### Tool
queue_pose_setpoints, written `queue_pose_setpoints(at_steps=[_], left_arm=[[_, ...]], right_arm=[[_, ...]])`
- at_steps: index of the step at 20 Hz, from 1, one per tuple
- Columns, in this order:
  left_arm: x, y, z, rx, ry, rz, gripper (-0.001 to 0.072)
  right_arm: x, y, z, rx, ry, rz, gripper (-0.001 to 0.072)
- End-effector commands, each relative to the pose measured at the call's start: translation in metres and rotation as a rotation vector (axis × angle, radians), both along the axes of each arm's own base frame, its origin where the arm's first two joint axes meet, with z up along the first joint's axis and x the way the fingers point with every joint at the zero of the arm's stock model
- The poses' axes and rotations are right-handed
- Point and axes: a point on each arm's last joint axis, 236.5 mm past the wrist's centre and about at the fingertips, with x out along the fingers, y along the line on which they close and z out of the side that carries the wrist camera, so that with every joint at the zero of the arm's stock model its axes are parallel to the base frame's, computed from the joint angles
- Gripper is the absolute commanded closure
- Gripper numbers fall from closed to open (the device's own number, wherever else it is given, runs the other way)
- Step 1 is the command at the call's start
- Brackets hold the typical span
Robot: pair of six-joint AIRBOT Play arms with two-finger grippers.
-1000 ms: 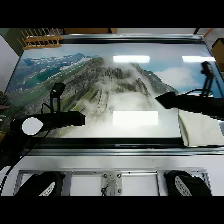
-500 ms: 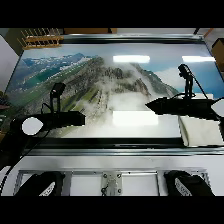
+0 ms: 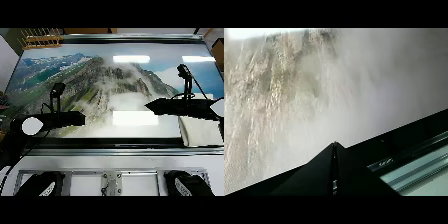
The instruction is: Fold the clothes and pants, and hang the long-sleeved shirts on hangers.
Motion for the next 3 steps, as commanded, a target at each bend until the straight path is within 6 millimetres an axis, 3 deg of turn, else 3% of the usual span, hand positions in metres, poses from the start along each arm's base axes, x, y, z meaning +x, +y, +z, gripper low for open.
queue_pose_setpoints(at_steps=[1, 3], left_arm=[[-0.0001, -0.0001, -0.0001, 0.001, 0.000, -0.001, 0.0692], [0.0000, -0.0002, 0.0000, 0.000, -0.001, -0.001, 0.0691]], right_arm=[[0.0000, 0.0004, 0.0005, 0.001, -0.001, 0.001, 0.0691], [0.0000, 0.0004, 0.0005, 0.001, -0.001, 0.001, 0.0691]])
